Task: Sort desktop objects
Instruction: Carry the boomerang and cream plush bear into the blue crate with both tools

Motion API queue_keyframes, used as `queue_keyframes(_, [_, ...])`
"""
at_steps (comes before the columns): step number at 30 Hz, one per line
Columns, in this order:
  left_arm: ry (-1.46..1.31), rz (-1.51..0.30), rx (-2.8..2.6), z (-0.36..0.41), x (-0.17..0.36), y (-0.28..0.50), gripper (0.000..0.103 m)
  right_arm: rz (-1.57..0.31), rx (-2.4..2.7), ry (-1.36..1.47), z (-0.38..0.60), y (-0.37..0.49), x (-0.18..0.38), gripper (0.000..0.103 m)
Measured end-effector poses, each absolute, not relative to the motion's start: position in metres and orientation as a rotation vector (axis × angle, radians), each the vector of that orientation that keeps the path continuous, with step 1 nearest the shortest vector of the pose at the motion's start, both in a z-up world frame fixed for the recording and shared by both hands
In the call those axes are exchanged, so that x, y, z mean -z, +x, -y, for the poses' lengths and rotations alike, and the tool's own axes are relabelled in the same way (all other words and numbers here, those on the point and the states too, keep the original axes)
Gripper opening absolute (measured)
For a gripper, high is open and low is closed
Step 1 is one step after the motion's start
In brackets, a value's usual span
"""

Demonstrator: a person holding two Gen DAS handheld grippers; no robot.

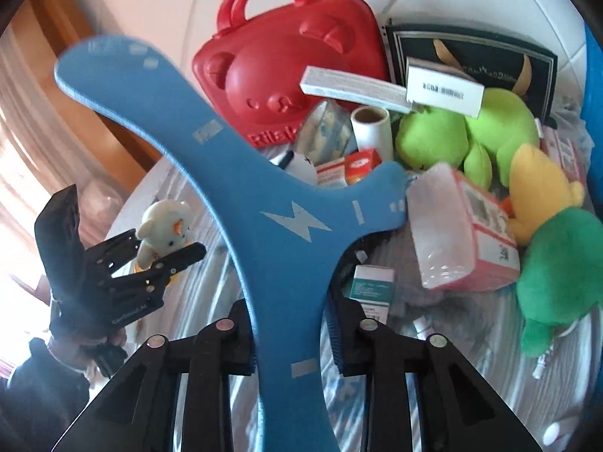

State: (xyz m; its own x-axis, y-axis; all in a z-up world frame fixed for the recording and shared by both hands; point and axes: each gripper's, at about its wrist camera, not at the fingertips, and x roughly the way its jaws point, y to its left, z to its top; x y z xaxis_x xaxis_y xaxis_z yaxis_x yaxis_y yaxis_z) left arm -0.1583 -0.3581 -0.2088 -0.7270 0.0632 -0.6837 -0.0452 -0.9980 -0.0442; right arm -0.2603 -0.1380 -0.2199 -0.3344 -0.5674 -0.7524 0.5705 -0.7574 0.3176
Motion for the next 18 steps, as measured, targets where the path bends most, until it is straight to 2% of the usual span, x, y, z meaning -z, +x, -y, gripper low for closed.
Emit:
queue_keyframes(9, [-1.036,0.022,-2.886,0.342,0.177,-0.136,0.040,0.037,2.176,1.044,0.115,-0.221,0.168,0.011])
queue_keyframes(12, [-1.049,0.054,-2.874,0.338,0.181,-0.132,0.040,0.045,2.183,1.074,0.107,-0.218,0.170,0.009])
queue_keyframes(18, [-1.032,-0.002,-2.853,0.328,0.176,-0.123,0.040,0.073,2.203,1.042,0.100,-0.198,0.163,0.008])
